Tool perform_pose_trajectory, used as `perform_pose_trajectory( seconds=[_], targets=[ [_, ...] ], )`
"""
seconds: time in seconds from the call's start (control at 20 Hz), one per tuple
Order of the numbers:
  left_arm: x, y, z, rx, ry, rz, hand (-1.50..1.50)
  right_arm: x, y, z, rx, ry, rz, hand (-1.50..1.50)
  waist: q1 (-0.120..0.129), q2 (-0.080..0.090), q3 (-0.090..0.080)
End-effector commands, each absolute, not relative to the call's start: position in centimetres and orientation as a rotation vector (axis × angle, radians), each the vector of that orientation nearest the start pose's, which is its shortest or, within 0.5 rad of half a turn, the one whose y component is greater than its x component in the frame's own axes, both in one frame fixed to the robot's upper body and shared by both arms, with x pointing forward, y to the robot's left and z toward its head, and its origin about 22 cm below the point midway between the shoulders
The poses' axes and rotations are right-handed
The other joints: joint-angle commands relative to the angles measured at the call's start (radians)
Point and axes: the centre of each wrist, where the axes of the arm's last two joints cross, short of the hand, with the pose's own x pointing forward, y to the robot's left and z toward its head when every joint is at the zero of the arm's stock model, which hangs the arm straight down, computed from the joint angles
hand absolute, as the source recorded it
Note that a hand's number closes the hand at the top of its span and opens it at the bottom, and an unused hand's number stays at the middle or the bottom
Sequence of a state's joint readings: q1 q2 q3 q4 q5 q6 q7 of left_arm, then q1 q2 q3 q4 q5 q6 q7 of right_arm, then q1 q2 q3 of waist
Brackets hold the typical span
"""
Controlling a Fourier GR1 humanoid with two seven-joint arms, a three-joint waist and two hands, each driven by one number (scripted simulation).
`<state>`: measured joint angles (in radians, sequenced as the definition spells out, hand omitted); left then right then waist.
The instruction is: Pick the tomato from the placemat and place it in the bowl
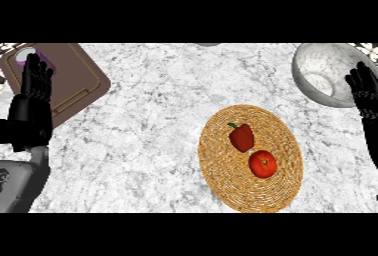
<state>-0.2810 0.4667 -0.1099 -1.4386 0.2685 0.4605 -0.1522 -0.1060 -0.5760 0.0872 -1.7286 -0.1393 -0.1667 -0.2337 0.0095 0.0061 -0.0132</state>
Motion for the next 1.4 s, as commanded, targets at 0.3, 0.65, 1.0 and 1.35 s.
perform_pose_trajectory(
  seconds=[0.3,0.65,1.0,1.35],
  targets=[
    [29.6,27.3,6.0,0.070,-1.756,0.047,0.00,25.2,-34.7,6.8,-0.645,-1.478,0.549,-1.50,-0.016,0.020,-0.025],
    [27.6,29.1,5.0,-0.073,-1.709,0.066,0.00,26.9,-28.9,3.1,-0.666,-1.456,0.152,-1.50,-0.004,-0.006,0.013],
    [27.7,28.6,4.8,-0.113,-1.684,0.060,0.00,31.6,-29.9,9.4,-0.743,-1.179,0.558,-1.50,0.012,-0.002,0.010],
    [27.9,28.1,6.0,-0.121,-1.705,0.036,0.00,31.8,-28.2,9.3,-0.508,-0.638,1.039,-1.50,0.040,0.001,0.006]
  ],
)
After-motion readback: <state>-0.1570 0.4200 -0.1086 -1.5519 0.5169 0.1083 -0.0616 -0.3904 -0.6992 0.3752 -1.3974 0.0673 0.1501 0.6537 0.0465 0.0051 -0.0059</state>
